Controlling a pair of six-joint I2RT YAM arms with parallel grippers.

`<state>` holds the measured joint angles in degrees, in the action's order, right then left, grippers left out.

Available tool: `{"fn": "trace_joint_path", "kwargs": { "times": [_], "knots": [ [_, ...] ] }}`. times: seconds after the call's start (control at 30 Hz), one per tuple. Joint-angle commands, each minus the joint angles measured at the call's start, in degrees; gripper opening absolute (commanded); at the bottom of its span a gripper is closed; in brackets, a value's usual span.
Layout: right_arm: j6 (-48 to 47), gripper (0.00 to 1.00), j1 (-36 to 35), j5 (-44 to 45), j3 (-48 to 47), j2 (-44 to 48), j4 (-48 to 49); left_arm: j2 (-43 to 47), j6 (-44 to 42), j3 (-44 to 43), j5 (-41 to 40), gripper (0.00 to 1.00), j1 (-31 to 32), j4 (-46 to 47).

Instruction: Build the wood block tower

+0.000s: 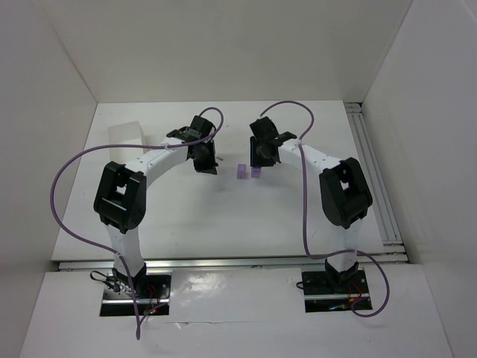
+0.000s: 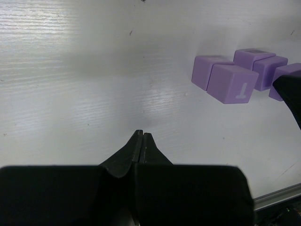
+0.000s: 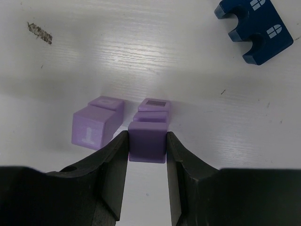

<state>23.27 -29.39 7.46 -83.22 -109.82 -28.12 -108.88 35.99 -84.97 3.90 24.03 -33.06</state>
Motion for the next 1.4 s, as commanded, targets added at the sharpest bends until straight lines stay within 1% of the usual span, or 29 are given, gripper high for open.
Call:
{"fn": "trace_joint_path", "kwargs": {
  "times": [0.0, 0.5, 0.73, 0.9, 1.03, 1.37],
  "knots": [
    [-0.50, 0.35, -0.50, 1.50, 0.08, -0.48, 0.96, 2.62, -0.57, -0.55, -0.30, 0.02, -0.39, -0.52],
    [-0.50, 0.36, -1.02, 1.50, -0.98, -1.10, 0.43, 2.62, -0.57, 0.51, -0.30, 0.02, -0.39, -0.52],
    [-0.50, 0.43, -1.02, 1.50, -0.98, -1.63, -0.09, 2.62, -0.57, 0.51, -0.30, 0.02, -0.39, 0.01],
    [-0.50, 0.44, -1.02, 1.50, -1.51, -1.63, -0.09, 2.10, -0.57, 0.51, -0.30, 0.02, -0.39, 0.01],
    [-0.50, 0.51, -1.02, 1.50, -2.03, -1.63, -0.62, 2.09, -0.57, 0.51, -0.30, 0.02, -0.39, 0.01],
    [-0.50, 0.52, -1.02, 2.02, -2.56, -1.10, -1.67, 2.09, -0.57, 0.51, 0.23, 0.01, -0.39, 0.01]
  ]
}}
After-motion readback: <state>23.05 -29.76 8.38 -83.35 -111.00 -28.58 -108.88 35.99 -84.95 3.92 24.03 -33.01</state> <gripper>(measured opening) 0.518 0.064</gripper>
